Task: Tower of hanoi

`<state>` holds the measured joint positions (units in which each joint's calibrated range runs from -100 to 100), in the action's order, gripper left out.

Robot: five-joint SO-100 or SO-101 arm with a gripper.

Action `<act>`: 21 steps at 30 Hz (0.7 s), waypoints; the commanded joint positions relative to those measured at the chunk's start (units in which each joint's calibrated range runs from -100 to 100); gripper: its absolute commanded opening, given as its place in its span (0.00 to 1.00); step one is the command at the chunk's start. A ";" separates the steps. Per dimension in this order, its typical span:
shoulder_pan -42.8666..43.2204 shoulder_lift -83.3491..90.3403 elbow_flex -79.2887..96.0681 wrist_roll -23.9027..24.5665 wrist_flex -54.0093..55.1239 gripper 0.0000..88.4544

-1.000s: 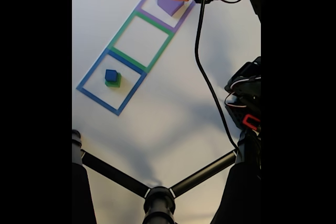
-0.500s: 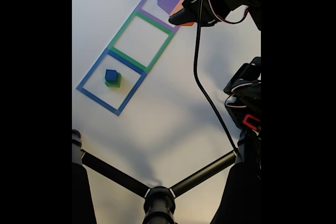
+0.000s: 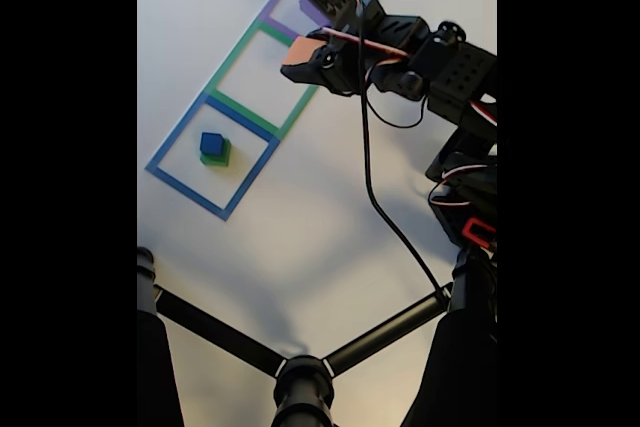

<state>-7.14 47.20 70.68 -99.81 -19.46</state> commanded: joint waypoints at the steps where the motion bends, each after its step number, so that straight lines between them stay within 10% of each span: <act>1: 1.69 -8.26 7.60 -0.19 26.86 0.10; 21: 2.22 -57.14 7.33 -0.19 84.90 0.10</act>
<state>-5.94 -4.92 81.69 -99.25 58.85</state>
